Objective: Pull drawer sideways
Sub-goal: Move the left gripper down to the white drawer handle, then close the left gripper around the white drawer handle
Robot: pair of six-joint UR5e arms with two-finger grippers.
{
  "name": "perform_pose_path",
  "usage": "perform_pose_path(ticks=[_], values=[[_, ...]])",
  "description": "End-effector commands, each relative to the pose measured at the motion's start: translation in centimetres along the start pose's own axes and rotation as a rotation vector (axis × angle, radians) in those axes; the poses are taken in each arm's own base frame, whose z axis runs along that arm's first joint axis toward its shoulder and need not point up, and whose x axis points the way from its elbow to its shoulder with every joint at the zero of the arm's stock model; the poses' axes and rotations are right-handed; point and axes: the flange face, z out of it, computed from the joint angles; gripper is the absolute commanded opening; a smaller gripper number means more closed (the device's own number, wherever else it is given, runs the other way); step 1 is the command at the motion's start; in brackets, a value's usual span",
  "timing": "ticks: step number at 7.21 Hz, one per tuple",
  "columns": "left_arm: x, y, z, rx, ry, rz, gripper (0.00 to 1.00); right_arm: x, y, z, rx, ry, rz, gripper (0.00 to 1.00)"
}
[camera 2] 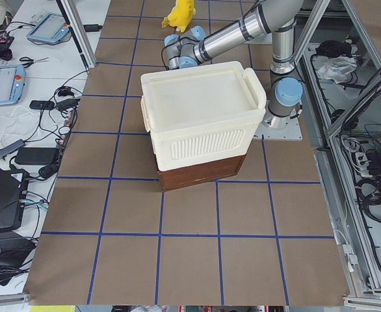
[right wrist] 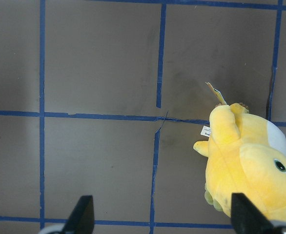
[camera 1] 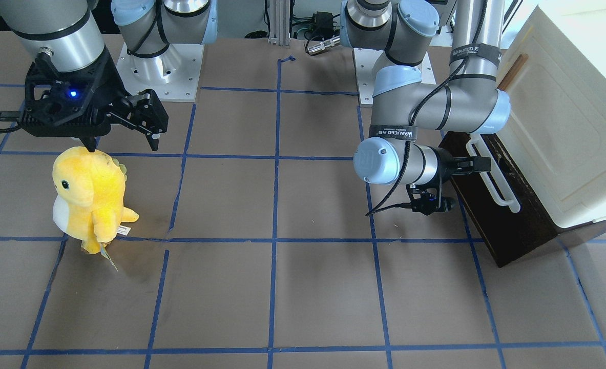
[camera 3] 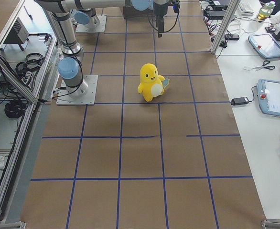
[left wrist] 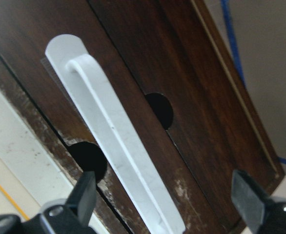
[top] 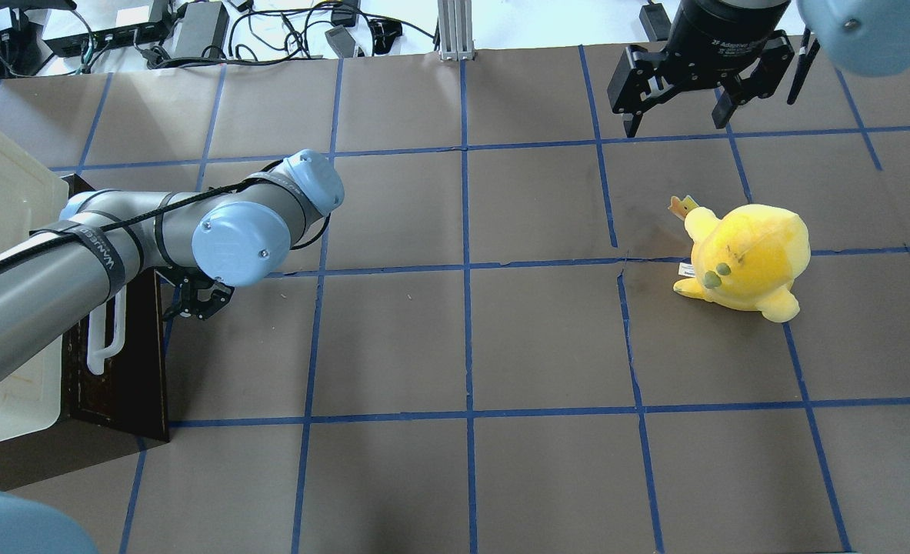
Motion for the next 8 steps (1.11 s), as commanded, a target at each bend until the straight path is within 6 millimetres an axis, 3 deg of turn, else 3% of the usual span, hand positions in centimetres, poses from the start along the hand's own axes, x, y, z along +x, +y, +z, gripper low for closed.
perform_pose_path(ticks=[1,6,7,8], values=[[0.6,-1.0,0.7,-0.004,-0.029,-0.051,1.0,0.0,0.0,0.0,0.0,0.0,0.0,1.0],[0.4,-2.2,2.4,-0.023,-0.06,-0.113,0.97,0.0,0.0,0.0,0.0,0.0,0.0,1.0],[0.8,-2.0,2.6,-0.028,-0.061,-0.106,0.89,0.0,0.0,0.0,0.0,0.0,0.0,1.0],[0.9,-1.8,2.7,-0.032,-0.064,-0.085,0.65,0.0,0.0,0.0,0.0,0.0,0.0,1.0]])
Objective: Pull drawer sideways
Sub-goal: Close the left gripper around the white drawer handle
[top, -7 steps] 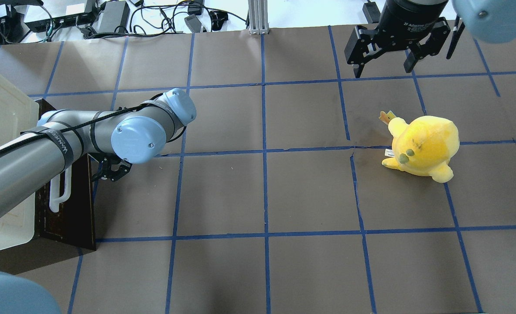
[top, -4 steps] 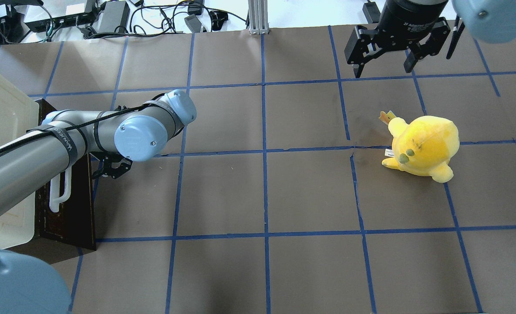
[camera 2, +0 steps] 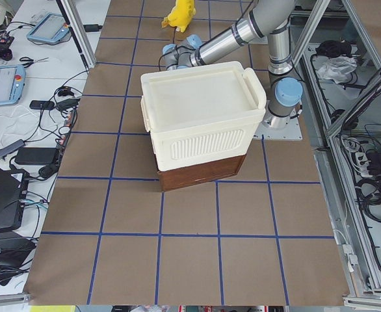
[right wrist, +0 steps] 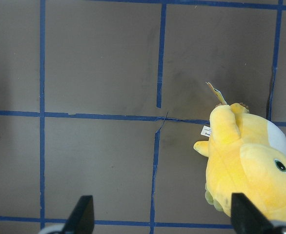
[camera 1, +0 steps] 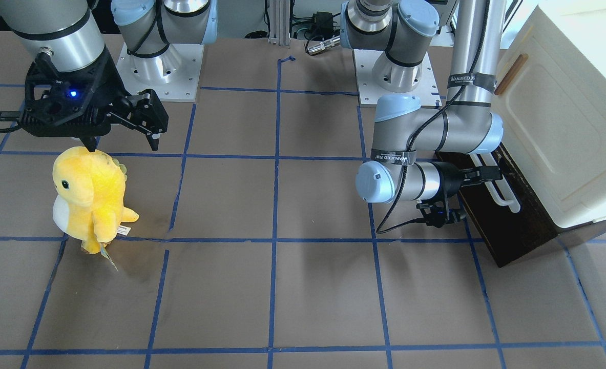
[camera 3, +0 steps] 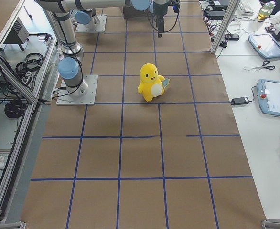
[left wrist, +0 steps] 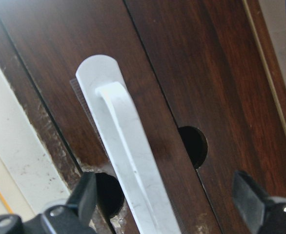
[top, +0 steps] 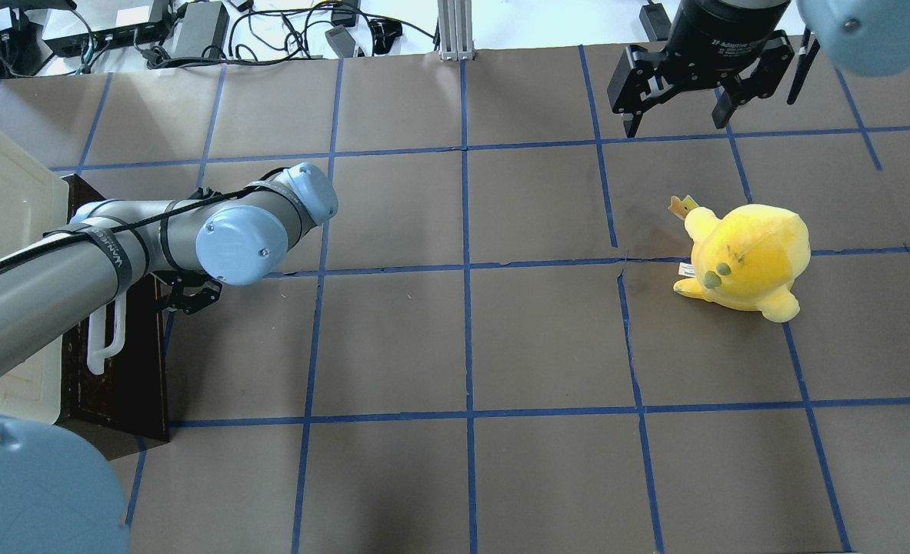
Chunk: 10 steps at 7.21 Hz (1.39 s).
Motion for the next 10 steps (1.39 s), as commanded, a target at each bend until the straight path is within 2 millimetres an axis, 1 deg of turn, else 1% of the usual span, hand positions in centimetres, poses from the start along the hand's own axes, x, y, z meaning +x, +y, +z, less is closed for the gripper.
perform_pose_path(ticks=[1,3,4,5,7,10], values=[[0.3,0.2,0.2,-0.005,-0.003,0.023,0.48,0.0,0.0,0.0,0.0,0.0,0.0,1.0],[0.2,0.2,0.2,-0.005,-0.003,0.028,0.24,0.0,0.0,0.0,0.0,0.0,0.0,1.0],[0.0,0.4,0.0,-0.002,-0.005,0.027,0.11,0.0,0.0,0.0,0.0,0.0,0.0,1.0],[-0.5,0.5,-0.1,0.0,-0.017,0.034,0.0,0.0,0.0,0.0,0.0,0.0,0.0,1.0],[-1.0,0.5,-0.2,0.007,-0.033,0.031,0.0,0.0,0.0,0.0,0.0,0.0,0.0,1.0],[-0.7,0.5,-0.5,0.011,-0.035,0.036,0.0,0.0,0.0,0.0,0.0,0.0,0.0,1.0]])
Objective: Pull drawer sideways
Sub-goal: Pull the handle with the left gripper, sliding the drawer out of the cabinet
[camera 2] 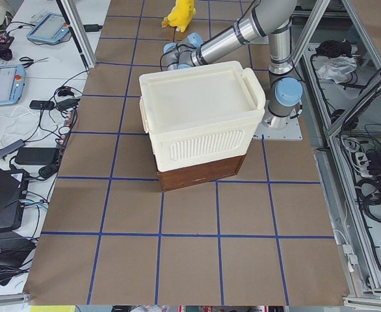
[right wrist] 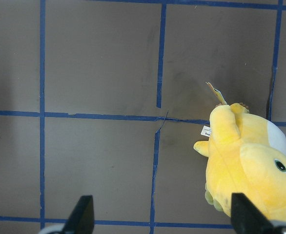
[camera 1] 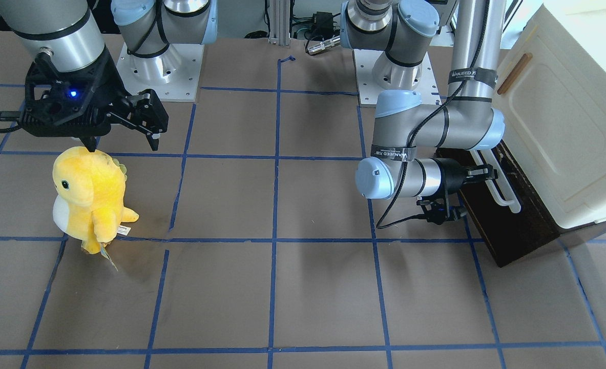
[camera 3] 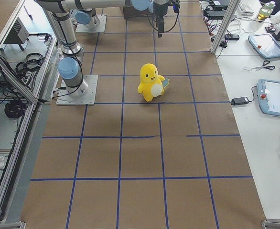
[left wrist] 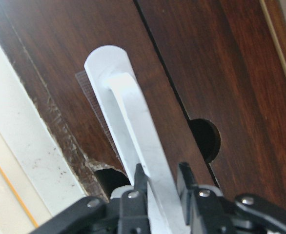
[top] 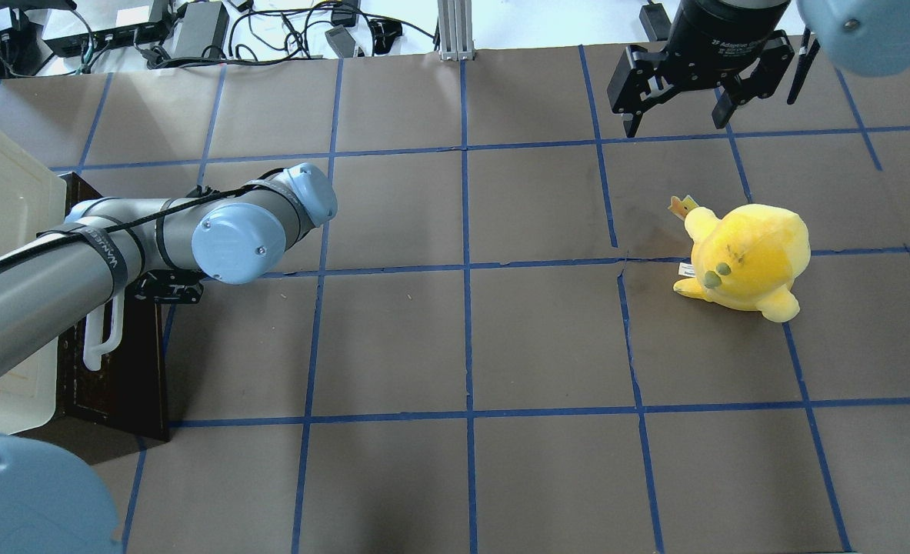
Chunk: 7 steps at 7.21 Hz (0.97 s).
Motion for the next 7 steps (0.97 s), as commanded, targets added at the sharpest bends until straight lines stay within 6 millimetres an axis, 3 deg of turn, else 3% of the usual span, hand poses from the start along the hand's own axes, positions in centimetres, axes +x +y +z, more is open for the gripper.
perform_pose_path(ticks=[1,7], values=[[0.6,-0.3,0.0,-0.001,-0.003,0.009,0.0,0.0,0.0,0.0,0.0,0.0,-0.002,1.0],[1.3,0.0,-1.6,0.036,-0.034,0.024,0.0,0.0,0.0,0.0,0.0,0.0,0.0,1.0]])
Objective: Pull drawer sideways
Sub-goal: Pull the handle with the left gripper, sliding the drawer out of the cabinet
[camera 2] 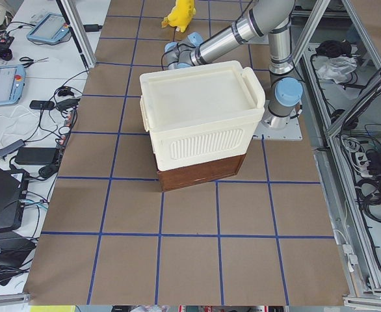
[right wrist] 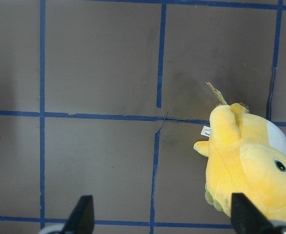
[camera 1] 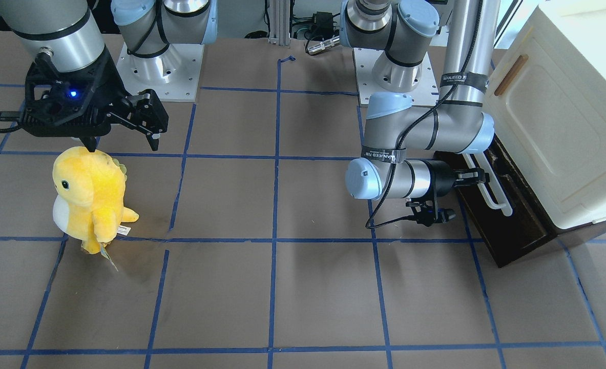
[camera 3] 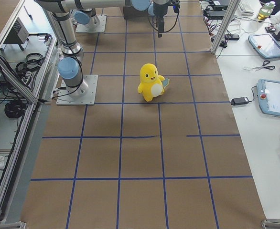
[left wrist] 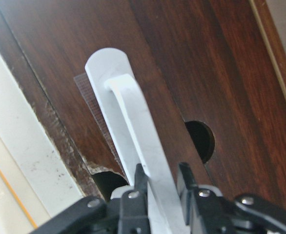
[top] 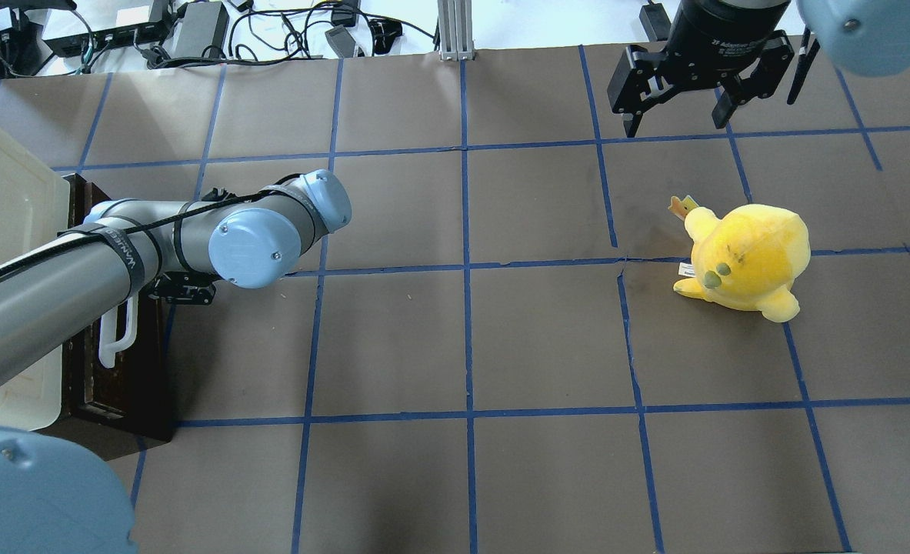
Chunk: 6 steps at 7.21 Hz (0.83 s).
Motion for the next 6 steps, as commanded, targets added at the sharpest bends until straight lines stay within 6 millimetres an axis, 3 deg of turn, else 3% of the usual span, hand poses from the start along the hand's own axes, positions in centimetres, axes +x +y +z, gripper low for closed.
perform_pose_path(ticks=[1,6], values=[[-0.1,0.14,-0.37,0.01,-0.014,0.005,0.0,0.0,0.0,0.0,0.0,0.0,0.0,1.0],[-0.38,-0.02,-0.78,0.021,-0.01,0.031,0.0,0.0,0.0,0.0,0.0,0.0,0.0,1.0]])
